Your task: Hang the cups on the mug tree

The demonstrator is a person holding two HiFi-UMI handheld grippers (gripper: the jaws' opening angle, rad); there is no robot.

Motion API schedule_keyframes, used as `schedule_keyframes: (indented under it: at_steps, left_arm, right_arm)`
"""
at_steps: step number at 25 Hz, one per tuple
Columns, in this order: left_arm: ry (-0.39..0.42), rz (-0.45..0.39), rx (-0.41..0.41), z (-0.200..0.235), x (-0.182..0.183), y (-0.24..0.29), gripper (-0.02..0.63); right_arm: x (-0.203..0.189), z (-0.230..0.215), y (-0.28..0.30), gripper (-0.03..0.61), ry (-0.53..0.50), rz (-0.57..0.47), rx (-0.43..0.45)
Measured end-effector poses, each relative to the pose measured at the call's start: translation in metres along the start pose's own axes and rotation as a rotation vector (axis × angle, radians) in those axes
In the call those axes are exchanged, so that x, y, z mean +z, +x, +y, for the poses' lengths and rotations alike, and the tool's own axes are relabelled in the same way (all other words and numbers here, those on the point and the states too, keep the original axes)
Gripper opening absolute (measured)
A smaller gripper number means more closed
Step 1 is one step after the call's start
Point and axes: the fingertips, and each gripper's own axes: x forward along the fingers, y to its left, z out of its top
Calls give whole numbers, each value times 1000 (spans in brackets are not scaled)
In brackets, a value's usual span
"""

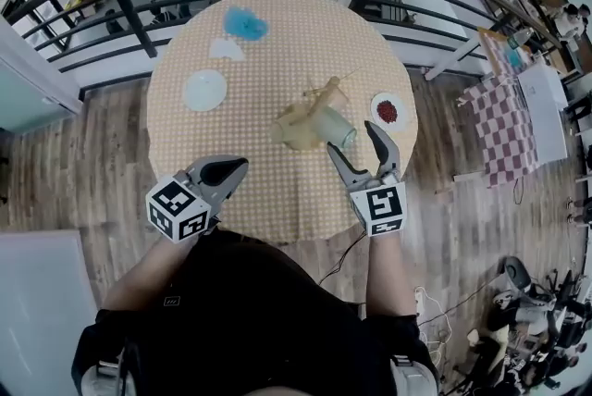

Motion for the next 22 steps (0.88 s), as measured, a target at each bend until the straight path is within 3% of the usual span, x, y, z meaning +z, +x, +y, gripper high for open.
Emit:
schedule_keyframes:
  at_steps: [7, 12, 14, 18, 22]
  left_arm:
    - [17, -65, 11, -24, 17, -25, 5]
    - [52, -87, -12, -26, 25, -54, 6]
    - [81, -95, -20, -23, 28, -68, 6]
    - [122, -133, -37, -16, 32, -97, 5]
    - [133, -143, -112, -22, 23, -113, 5]
  right_arm:
    - [44, 57, -40, 193, 129, -163, 18]
    - [60, 110, -65, 124, 182, -151, -13]
    - [60, 139, -68, 65, 304, -145, 23]
    - [61, 190, -59, 26, 625, -160, 106]
    - [70, 222, -61, 15, 644, -155, 69]
